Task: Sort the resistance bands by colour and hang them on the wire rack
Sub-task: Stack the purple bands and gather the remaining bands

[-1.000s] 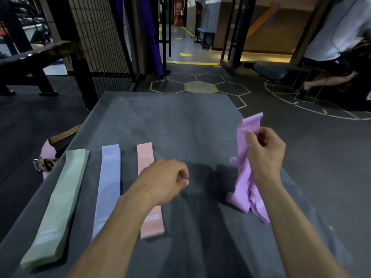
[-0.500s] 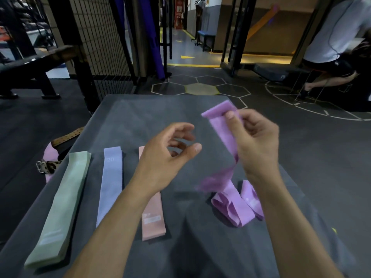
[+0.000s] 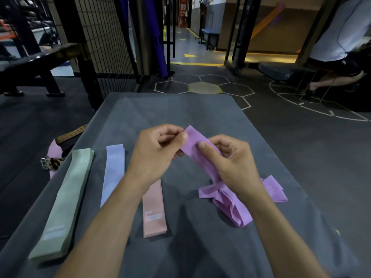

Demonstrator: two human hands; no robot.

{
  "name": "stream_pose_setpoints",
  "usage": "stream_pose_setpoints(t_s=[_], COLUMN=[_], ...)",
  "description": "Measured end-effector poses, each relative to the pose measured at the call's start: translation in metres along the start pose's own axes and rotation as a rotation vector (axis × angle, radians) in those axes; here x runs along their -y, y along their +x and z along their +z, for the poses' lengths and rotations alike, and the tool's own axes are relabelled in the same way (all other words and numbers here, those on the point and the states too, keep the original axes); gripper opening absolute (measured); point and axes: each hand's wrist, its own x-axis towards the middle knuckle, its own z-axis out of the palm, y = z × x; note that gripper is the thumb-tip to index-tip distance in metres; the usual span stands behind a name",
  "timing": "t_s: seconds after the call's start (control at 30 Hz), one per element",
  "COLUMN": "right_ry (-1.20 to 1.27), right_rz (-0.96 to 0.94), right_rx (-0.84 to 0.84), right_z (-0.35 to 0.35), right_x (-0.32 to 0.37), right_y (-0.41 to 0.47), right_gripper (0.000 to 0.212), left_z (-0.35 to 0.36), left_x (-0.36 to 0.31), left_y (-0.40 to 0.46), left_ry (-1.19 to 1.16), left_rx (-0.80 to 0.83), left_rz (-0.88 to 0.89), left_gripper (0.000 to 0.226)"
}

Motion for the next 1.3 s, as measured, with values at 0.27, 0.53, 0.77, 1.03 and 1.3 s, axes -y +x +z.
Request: stream_pose_setpoints(t_s=[0.27,0.53,0.77,1.03,1.3], right_ry=[-0.045,0.005,-0.258,-0.211,-0.244], right_rz=[0.310,0.555,0.594,0.714,0.714], right_rx=[0.357,0.310,0.415,0.504,0.625], right_z=[-0.007,-0.001,0.006,0.008,0.001], right_x=[-0.018,-0.043,-0.060,-0.060,-0.057], right_y=[-0.015,-0.035,-0.049,-0.058,-0.058], right_gripper=[0.039,0.027,0.017,0.042,0.041], left_z=[-0.016,-0.009,0.012,0.030,0.044], left_x=[-0.009,0.004,0.082,0.135,0.138], left_y=[0.021,0.122,0.150,0.142,0.137], left_ry=[0.034,0.410,0.806,0.921,1.087], left_rx=[-0.187,-0.098,0.174,0.163,0.119], left_rz=[0.082,0.018,-0.160,-0.239,-0.192], left_gripper=[0.010,0.010,0.012,0.022,0.011])
